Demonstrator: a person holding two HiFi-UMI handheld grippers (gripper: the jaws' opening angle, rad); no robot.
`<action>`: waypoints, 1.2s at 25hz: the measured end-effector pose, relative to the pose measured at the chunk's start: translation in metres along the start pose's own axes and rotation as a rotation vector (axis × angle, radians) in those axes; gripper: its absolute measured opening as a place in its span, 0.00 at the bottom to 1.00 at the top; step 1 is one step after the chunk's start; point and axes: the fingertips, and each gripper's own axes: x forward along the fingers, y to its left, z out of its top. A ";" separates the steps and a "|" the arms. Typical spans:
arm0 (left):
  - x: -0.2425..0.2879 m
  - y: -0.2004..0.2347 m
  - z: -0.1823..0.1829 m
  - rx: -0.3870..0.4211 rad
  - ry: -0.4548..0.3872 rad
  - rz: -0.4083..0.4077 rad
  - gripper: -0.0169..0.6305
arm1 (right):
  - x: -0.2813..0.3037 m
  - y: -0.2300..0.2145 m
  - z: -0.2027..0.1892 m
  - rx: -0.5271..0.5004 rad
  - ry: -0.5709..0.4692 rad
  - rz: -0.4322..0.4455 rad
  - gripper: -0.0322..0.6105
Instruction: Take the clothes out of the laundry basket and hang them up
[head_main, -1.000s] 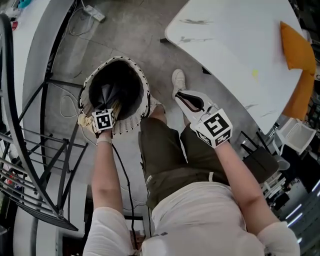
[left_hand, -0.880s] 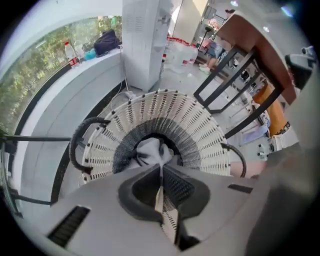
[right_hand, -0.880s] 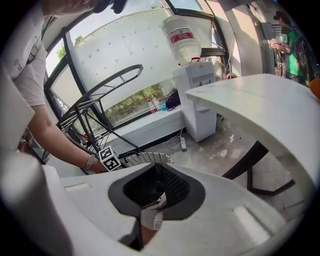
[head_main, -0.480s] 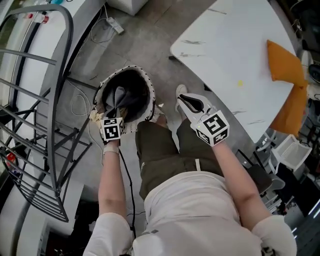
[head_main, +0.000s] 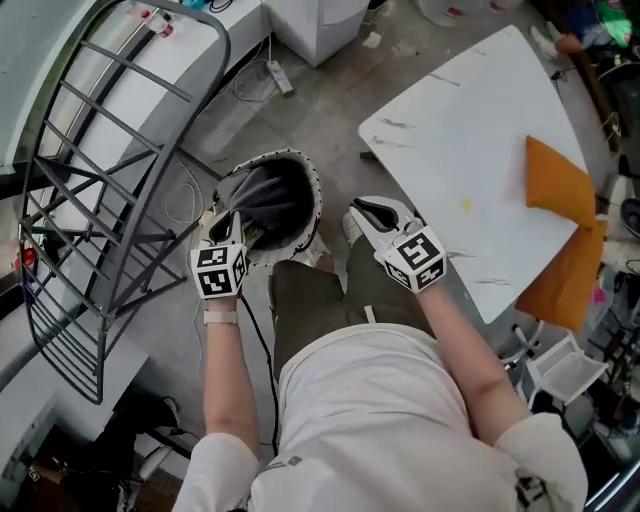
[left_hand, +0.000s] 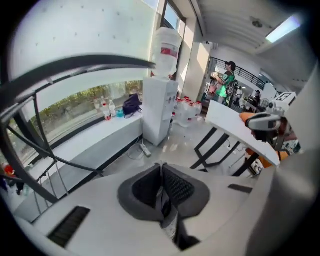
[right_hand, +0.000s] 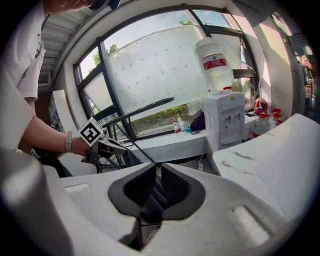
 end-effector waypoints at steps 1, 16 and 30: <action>-0.014 -0.001 0.012 -0.019 -0.037 0.018 0.04 | 0.000 0.002 0.007 -0.021 -0.006 0.022 0.08; -0.237 -0.032 0.177 -0.041 -0.615 0.216 0.04 | 0.010 0.078 0.062 -0.255 -0.017 0.314 0.19; -0.397 -0.052 0.235 -0.025 -0.942 0.409 0.04 | 0.102 0.151 0.041 -0.487 0.163 0.431 0.44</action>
